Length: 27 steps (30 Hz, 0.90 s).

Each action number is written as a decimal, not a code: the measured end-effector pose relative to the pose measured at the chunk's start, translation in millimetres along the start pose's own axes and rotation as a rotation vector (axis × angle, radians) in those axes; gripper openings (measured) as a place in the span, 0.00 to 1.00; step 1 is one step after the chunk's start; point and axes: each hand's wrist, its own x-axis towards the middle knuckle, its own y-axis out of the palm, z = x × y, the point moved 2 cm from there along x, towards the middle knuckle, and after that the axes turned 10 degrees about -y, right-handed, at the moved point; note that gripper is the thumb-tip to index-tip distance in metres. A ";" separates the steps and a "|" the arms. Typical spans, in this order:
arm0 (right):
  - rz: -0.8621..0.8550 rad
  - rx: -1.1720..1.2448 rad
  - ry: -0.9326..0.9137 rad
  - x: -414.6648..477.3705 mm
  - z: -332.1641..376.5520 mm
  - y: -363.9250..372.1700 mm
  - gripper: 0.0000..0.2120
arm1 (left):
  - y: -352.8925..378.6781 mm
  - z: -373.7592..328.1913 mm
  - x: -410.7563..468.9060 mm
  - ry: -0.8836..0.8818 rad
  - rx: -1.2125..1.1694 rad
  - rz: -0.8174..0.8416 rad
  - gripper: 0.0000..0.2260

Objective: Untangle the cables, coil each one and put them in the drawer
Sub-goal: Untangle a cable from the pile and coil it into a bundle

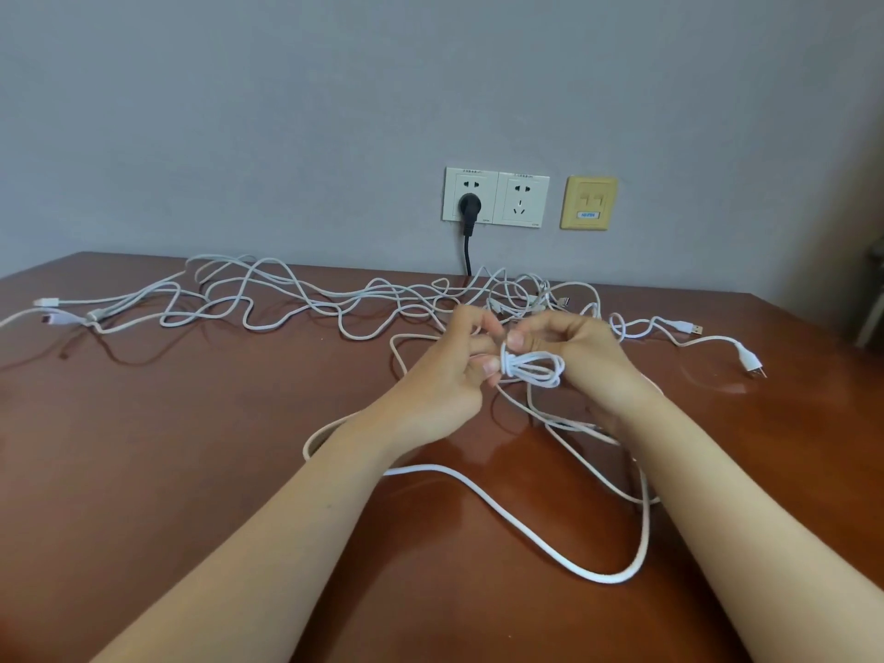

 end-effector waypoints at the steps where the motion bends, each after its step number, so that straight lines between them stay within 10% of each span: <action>1: 0.003 -0.021 0.048 -0.9 -4.4 1.7 0.12 | -1.0 0.2 -0.2 0.000 -0.017 -0.017 0.09; 8: -0.030 -0.032 0.032 1.0 -9.1 13.2 0.09 | -7.4 1.3 4.7 -0.032 -0.182 -0.225 0.09; 18: 0.091 -0.732 -0.440 -10.4 2.0 38.9 0.10 | -14.1 10.5 8.8 -0.161 -0.160 -0.421 0.11; 27: -0.133 -0.443 -0.455 -11.3 4.0 27.4 0.03 | -7.1 11.8 10.9 -0.081 0.130 -0.395 0.17</action>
